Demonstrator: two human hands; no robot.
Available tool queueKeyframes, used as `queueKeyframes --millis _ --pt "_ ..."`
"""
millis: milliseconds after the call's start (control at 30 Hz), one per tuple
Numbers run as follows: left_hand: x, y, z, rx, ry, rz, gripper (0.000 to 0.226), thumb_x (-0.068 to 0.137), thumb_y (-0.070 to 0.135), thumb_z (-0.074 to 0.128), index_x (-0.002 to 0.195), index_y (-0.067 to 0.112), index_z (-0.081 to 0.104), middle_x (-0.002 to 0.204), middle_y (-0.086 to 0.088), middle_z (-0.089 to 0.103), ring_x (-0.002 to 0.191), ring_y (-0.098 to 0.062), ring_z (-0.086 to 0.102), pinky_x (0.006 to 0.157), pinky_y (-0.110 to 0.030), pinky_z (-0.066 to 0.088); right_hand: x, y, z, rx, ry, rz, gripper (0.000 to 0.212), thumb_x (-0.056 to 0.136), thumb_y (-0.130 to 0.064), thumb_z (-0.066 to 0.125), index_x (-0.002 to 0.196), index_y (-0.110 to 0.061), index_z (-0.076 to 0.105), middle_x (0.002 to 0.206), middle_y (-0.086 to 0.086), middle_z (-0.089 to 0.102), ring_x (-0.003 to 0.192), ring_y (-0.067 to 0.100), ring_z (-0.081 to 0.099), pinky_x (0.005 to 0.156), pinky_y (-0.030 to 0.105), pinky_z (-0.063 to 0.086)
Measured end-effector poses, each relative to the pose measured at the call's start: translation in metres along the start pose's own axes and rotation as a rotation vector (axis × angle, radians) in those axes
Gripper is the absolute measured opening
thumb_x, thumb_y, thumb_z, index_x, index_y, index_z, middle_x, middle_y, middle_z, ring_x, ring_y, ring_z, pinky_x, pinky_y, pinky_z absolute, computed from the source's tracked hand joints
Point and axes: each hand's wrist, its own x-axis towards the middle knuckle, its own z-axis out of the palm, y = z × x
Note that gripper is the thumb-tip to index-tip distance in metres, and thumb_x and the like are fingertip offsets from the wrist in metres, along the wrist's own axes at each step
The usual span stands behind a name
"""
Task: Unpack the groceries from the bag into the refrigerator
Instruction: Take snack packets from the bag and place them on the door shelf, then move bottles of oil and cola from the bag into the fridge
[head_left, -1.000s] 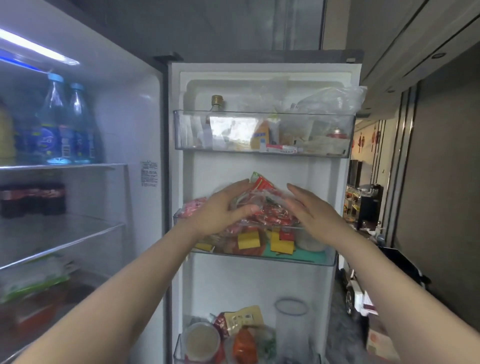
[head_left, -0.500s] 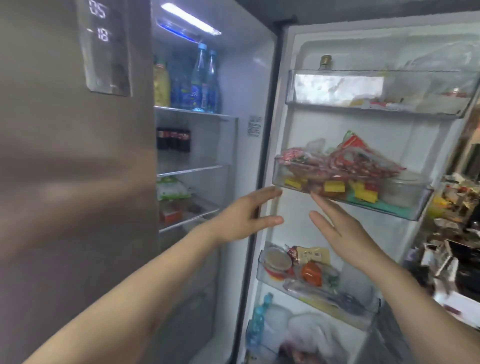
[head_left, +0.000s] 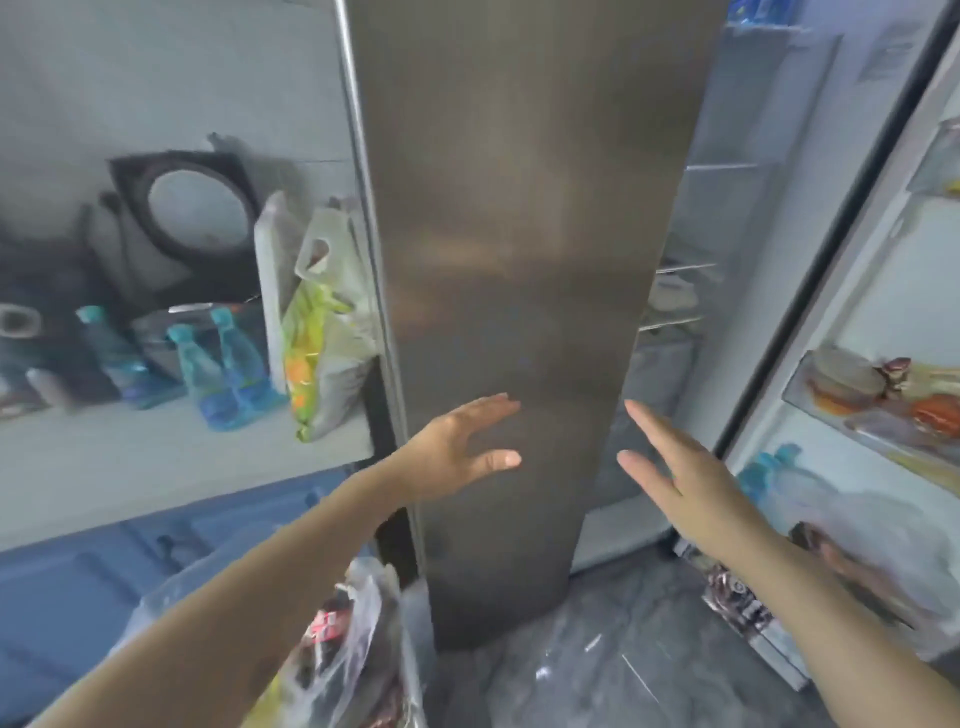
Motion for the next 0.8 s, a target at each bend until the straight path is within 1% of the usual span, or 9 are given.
queueKeyframes --millis 67,133,200,333,400,600,667,767,800 --pt "-0.04 -0.03 -0.015 0.044 0.017 -0.091 0.069 0.083 0.05 0.065 0.143 0.027 0.039 0.149 0.012 0.033 0.136 0.001 0.03 0.111 -0.02 0.025 -0.005 -0.016 0.041 -0.022 -0.094 -0.046 0.074 0.083 -0.066 0.035 0.148 -0.035 0.023 0.154 -0.016 0.024 0.14 -0.001 0.02 0.115 0.028 0.023" --pt "-0.079 -0.059 -0.031 0.055 0.042 -0.164 0.073 0.08 0.059 0.063 0.142 0.027 0.041 0.151 0.007 0.035 0.137 -0.006 0.033 0.113 -0.027 0.028 -0.007 -0.037 0.082 -0.04 -0.173 -0.094 0.074 0.083 -0.068 0.03 0.149 -0.037 0.019 0.155 -0.017 0.02 0.141 -0.003 0.016 0.115 0.025 0.02" --pt "-0.114 -0.083 -0.043 0.042 0.066 -0.253 0.068 0.082 0.051 0.062 0.142 0.029 0.04 0.151 0.006 0.034 0.137 -0.01 0.035 0.113 -0.032 0.031 -0.008 -0.059 0.116 -0.035 -0.235 -0.114 0.074 0.084 -0.067 0.029 0.15 -0.036 0.018 0.155 -0.018 0.018 0.142 -0.003 0.014 0.115 0.024 0.018" --pt "-0.172 -0.125 -0.066 0.034 0.105 -0.386 0.064 0.085 0.045 0.063 0.142 0.034 0.039 0.151 0.013 0.033 0.135 -0.011 0.038 0.109 -0.034 0.036 -0.006 -0.103 0.18 -0.031 -0.334 -0.167 0.076 0.081 -0.071 0.025 0.149 -0.038 0.015 0.156 -0.017 0.017 0.143 0.001 0.015 0.117 0.032 0.022" --pt "-0.192 -0.142 -0.075 0.029 0.106 -0.414 0.064 0.085 0.046 0.063 0.143 0.033 0.039 0.151 0.014 0.033 0.133 -0.011 0.041 0.108 -0.034 0.037 -0.005 -0.121 0.205 -0.02 -0.372 -0.17 0.073 0.083 -0.068 0.028 0.149 -0.04 0.014 0.156 -0.019 0.015 0.142 0.0 0.015 0.116 0.03 0.022" --pt "-0.231 -0.187 -0.097 -0.011 0.03 -0.436 0.069 0.079 0.054 0.056 0.142 0.032 0.038 0.152 0.011 0.032 0.135 -0.012 0.037 0.112 -0.038 0.034 -0.005 -0.165 0.28 0.007 -0.414 -0.145 0.065 0.092 -0.059 0.037 0.15 -0.037 0.015 0.153 -0.021 0.018 0.139 -0.005 0.015 0.11 0.017 0.017" --pt "-0.239 -0.205 -0.1 -0.022 -0.013 -0.452 0.064 0.085 0.047 0.06 0.142 0.031 0.039 0.151 0.011 0.034 0.134 -0.012 0.04 0.111 -0.035 0.035 -0.011 -0.176 0.307 0.022 -0.402 -0.135 0.064 0.091 -0.059 0.038 0.149 -0.038 0.016 0.152 -0.022 0.022 0.138 -0.007 0.018 0.111 0.018 0.02" --pt "-0.25 -0.227 -0.09 -0.04 -0.107 -0.447 0.056 0.089 0.038 0.062 0.141 0.029 0.042 0.142 0.019 0.041 0.12 -0.001 0.048 0.101 -0.013 0.038 -0.027 -0.186 0.349 0.015 -0.397 -0.079 0.066 0.088 -0.062 0.039 0.147 -0.038 0.023 0.151 -0.019 0.029 0.138 -0.001 0.025 0.111 0.022 0.024" --pt "-0.255 -0.235 -0.084 -0.035 -0.141 -0.44 0.054 0.089 0.038 0.063 0.139 0.029 0.045 0.137 0.022 0.045 0.116 0.002 0.049 0.099 -0.011 0.038 -0.033 -0.189 0.363 0.007 -0.404 -0.054 0.068 0.086 -0.064 0.036 0.147 -0.037 0.024 0.149 -0.017 0.033 0.137 0.001 0.028 0.111 0.023 0.025"
